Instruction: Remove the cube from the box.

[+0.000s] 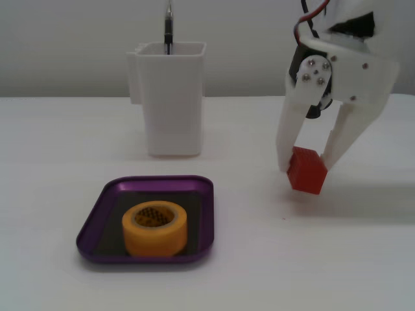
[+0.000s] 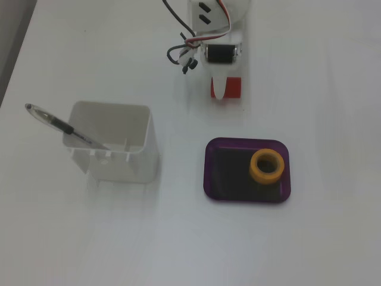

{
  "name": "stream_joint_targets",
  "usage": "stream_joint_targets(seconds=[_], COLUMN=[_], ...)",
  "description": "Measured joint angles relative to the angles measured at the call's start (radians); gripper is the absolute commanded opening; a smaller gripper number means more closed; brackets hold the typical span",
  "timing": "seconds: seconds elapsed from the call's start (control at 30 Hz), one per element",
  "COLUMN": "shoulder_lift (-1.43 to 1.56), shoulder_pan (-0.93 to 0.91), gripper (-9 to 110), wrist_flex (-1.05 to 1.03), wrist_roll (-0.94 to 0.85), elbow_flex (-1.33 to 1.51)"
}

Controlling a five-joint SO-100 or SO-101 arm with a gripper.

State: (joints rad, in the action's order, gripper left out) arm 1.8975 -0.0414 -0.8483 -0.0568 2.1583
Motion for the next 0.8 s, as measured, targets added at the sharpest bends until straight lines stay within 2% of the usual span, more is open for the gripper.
stream_joint_targets(seconds=[0.5, 0.8], shoulder_lift=[-0.147, -0.115], shoulder_pan=[-0.012, -0.011], gripper=[0, 11], wrist_flex=[0.094, 0.049], wrist_roll=[-0.071, -0.071], elbow_flex=[0.009, -0.026])
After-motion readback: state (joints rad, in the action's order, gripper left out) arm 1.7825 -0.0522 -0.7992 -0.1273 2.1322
